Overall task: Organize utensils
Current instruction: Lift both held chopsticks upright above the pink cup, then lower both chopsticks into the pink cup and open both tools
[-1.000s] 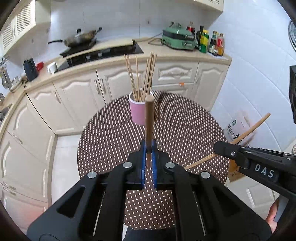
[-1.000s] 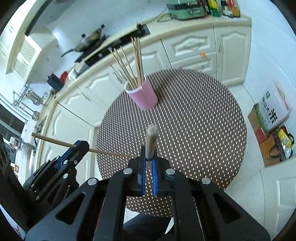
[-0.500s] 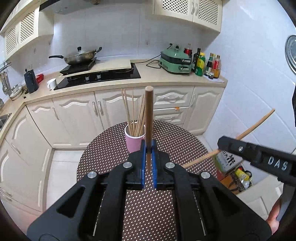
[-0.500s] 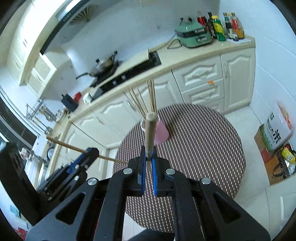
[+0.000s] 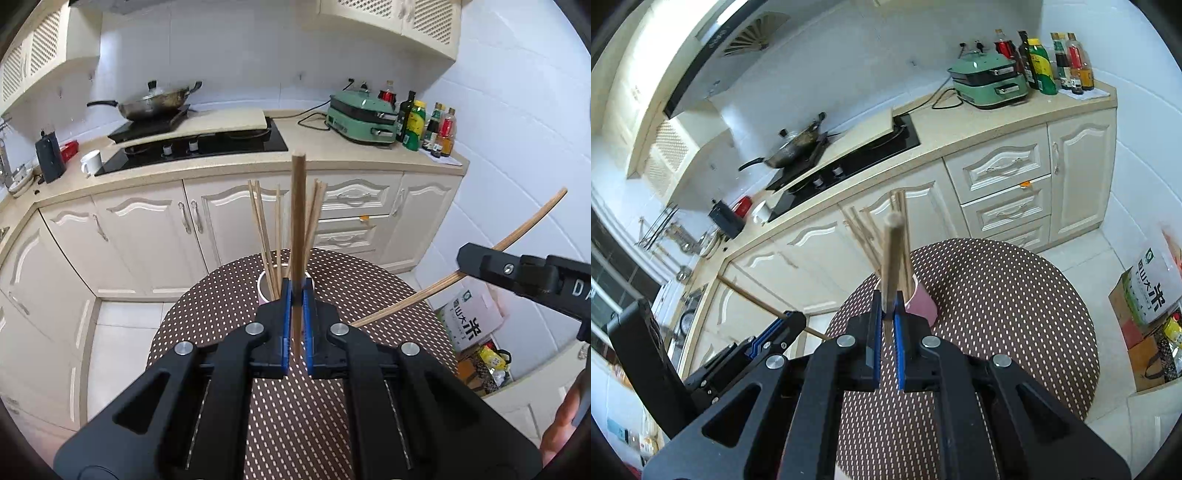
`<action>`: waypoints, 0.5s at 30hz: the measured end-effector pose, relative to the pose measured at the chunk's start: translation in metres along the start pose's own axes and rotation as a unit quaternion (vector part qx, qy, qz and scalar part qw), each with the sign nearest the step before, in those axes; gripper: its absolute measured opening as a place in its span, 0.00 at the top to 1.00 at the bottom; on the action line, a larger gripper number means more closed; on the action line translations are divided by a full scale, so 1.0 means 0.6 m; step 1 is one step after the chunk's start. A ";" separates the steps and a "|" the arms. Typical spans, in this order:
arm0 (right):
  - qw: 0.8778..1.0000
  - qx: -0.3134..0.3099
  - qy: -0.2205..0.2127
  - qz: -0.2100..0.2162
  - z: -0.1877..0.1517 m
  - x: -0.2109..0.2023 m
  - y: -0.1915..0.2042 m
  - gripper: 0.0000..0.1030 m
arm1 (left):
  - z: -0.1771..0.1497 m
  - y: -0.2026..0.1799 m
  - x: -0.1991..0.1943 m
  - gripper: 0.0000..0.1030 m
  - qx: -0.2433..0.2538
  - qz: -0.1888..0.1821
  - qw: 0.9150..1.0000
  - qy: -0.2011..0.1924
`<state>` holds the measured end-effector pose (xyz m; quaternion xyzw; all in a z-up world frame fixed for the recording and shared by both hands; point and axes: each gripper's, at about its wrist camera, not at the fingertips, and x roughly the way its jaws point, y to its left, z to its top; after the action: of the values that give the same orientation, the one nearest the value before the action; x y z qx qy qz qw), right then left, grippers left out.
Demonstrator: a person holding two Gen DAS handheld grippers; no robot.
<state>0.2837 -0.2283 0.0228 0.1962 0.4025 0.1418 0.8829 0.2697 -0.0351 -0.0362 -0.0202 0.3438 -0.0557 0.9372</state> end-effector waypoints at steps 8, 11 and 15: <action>1.000 -0.002 -0.014 -0.022 0.083 0.063 0.002 0.96 | 0.078 0.022 0.064 0.94 0.004 -0.006 1.000 -0.011; 0.999 -0.009 -0.012 -0.030 0.108 0.086 0.008 0.96 | 0.108 0.027 0.084 0.94 0.007 -0.011 1.000 -0.014; 0.999 -0.022 0.004 -0.046 0.120 0.126 0.008 0.96 | 0.133 0.036 0.122 0.94 0.004 -0.020 1.000 -0.012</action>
<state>0.3866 -0.2102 0.0186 0.1579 0.4113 0.1107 0.8908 0.3784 -0.0226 -0.0239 -0.0238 0.3315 -0.0758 0.9401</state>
